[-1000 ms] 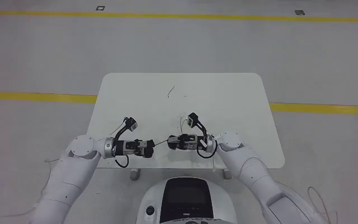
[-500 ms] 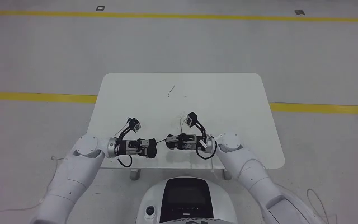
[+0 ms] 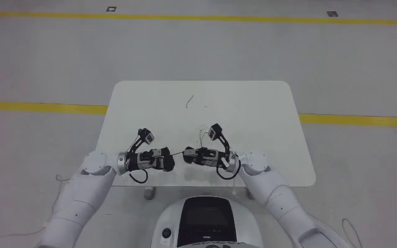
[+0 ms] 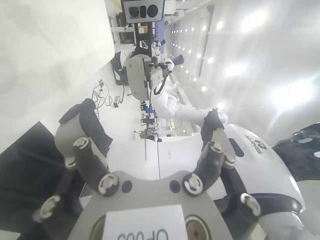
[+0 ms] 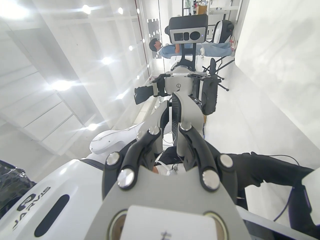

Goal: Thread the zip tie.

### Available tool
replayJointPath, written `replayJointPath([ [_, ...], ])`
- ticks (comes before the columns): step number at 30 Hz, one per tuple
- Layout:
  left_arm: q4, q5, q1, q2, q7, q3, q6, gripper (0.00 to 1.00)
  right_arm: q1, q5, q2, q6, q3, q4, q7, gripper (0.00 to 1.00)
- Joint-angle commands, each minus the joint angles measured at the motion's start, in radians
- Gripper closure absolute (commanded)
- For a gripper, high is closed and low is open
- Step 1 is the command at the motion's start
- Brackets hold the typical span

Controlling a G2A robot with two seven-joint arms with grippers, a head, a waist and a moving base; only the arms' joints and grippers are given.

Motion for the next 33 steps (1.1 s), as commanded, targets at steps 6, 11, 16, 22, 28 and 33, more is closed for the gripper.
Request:
replayJointPath([
  [6, 0.014, 0.013, -0.011, -0.006, -0.008, 0.008, 0.0, 0.0, 0.003, -0.014, -0.003, 0.0, -0.007, -0.001, -0.012, 1.0],
  [11, 0.01, 0.017, -0.01, -0.006, 0.007, 0.01, 0.003, 0.0, 0.0, -0.02, -0.003, 0.003, -0.008, -0.005, -0.025, 1.0],
  [16, -0.017, 0.025, -0.002, -0.004, 0.039, 0.02, 0.007, 0.0, -0.013, -0.042, 0.0, 0.017, -0.022, -0.034, -0.071, 1.0],
  [22, -0.017, 0.024, -0.005, 0.0, 0.041, 0.026, 0.004, 0.0, -0.011, -0.053, 0.003, 0.021, -0.03, -0.038, -0.092, 1.0],
  [28, -0.012, 0.026, -0.009, 0.003, 0.047, 0.029, 0.0, 0.28, -0.015, -0.082, 0.01, 0.03, -0.03, -0.051, -0.116, 1.0],
  [33, -0.01, 0.031, -0.01, 0.005, 0.062, 0.036, 0.0, 0.51, -0.016, -0.09, 0.015, 0.04, -0.034, -0.058, -0.121, 1.0],
])
